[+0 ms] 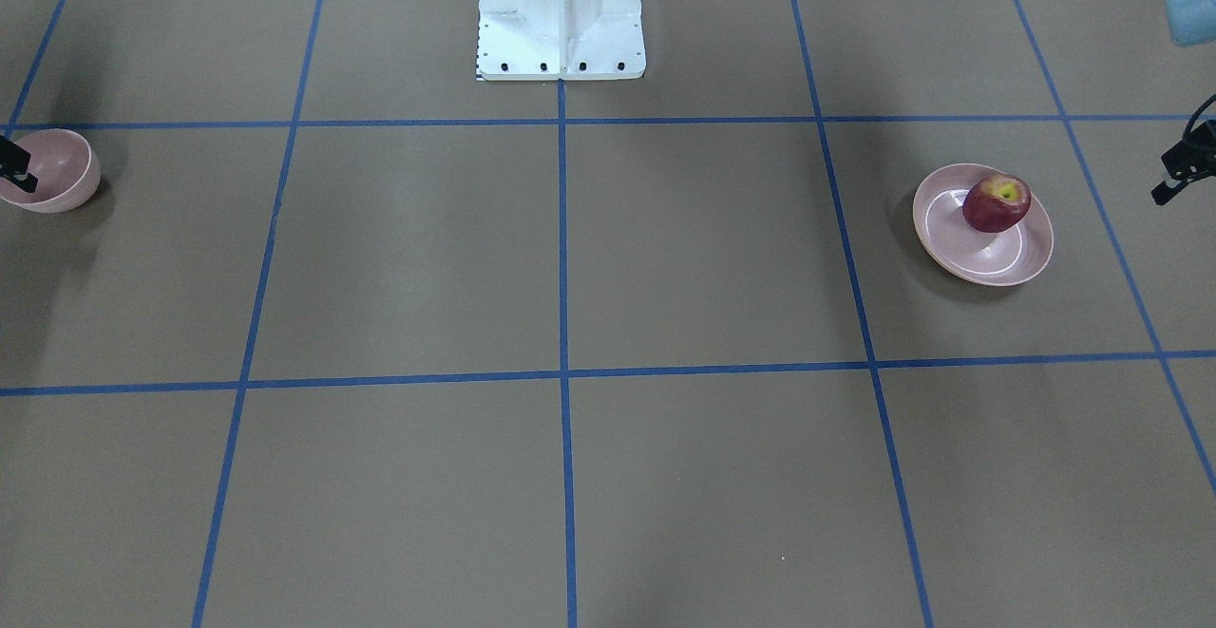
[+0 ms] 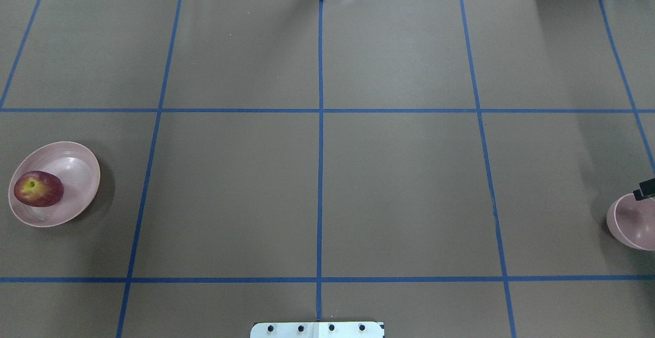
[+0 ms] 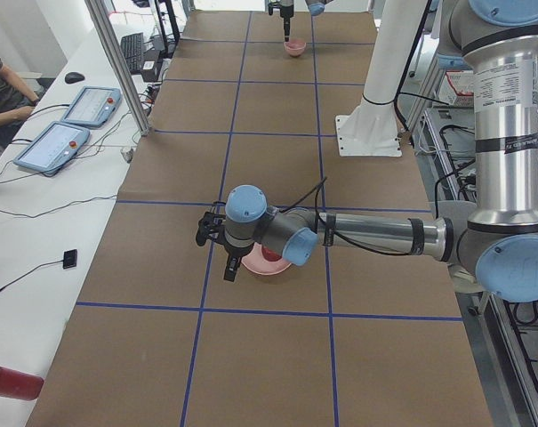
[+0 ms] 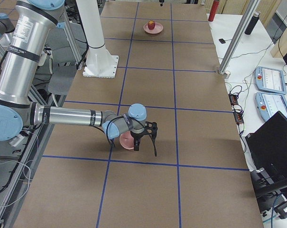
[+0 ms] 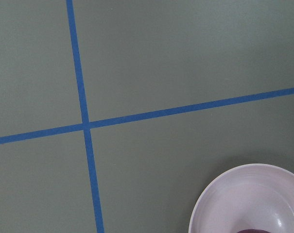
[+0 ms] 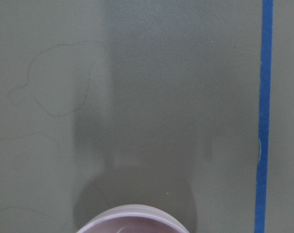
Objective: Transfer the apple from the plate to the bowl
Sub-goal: 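Lower the right gripper onto the rim of the small pink bowl and grasp it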
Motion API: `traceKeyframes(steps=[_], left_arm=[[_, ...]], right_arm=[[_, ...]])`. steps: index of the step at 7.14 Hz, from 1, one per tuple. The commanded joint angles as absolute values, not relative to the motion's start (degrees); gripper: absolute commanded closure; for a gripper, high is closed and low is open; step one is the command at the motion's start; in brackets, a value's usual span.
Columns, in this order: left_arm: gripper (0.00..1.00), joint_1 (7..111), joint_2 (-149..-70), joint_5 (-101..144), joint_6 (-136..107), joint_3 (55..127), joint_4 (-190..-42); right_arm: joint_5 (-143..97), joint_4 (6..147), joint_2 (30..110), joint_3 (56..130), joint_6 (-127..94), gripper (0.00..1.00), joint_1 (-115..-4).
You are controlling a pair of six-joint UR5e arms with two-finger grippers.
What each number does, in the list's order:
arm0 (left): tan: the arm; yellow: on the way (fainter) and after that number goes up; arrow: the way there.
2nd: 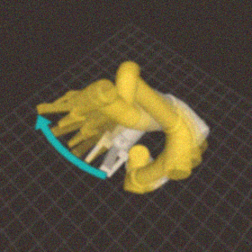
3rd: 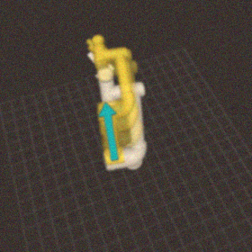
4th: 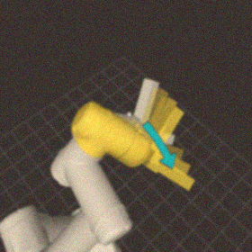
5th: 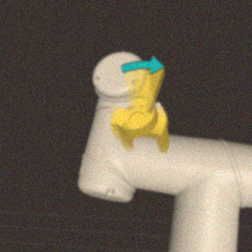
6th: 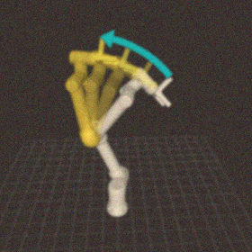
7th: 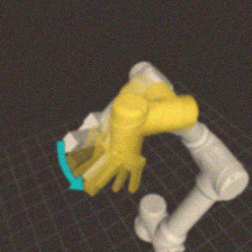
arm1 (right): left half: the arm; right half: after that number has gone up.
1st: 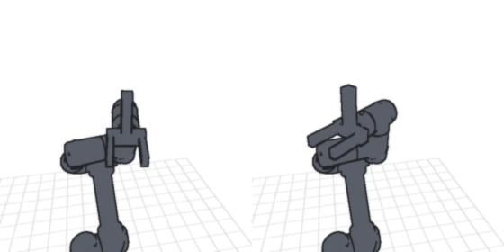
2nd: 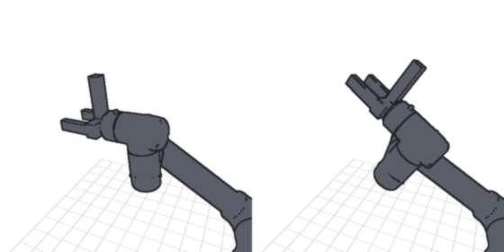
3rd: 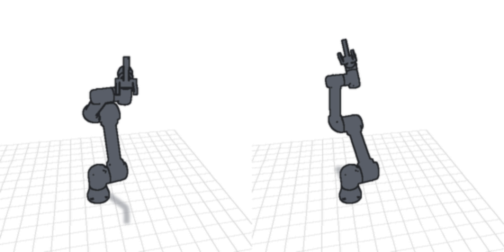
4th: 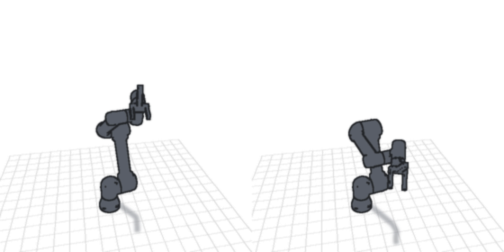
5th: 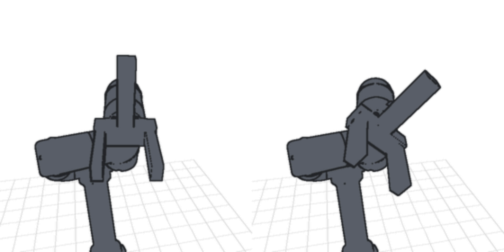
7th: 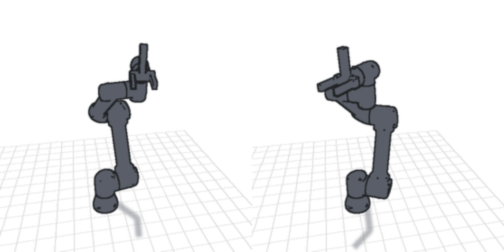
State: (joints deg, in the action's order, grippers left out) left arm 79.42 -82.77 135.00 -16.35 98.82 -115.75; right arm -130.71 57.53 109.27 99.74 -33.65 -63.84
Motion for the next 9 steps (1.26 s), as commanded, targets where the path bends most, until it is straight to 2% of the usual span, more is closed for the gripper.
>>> traceKeyframes(steps=[1, 4, 5, 6, 7, 8, 9], left_arm=[[0.02, 79.45, -82.71, 135.0, -16.35, 99.23, -115.75], [0.02, 79.45, -82.27, 135.0, -16.35, 99.23, -115.75], [0.02, 79.45, -82.0, 135.0, -16.35, 99.23, -115.75], [0.02, 79.45, -81.91, 135.0, -16.35, 99.14, -115.75], [0.02, 79.45, -81.83, 135.0, -16.35, 99.14, -115.75], [0.02, 79.45, -81.83, 135.0, -16.35, 99.14, -115.75], [0.02, 79.45, -81.83, 135.0, -16.35, 99.14, -115.75]], right_arm=[[-132.01, 55.56, 110.38, 99.23, -33.31, 0.02, -63.29], [-132.01, 55.2, 110.92, 98.7, -33.22, 0.06, -61.35], [-131.92, 55.2, 110.92, 98.44, -33.22, 0.1, -61.0], [-131.92, 55.2, 110.92, 98.26, -33.14, 0.24, -60.65], [-131.92, 55.2, 110.92, 97.65, -33.13, 0.42, -60.38], [-132.1, 55.2, 110.92, 97.65, -33.22, 0.75, -60.38], [-132.19, 55.2, 110.92, 97.47, -33.22, 0.98, -60.38]])
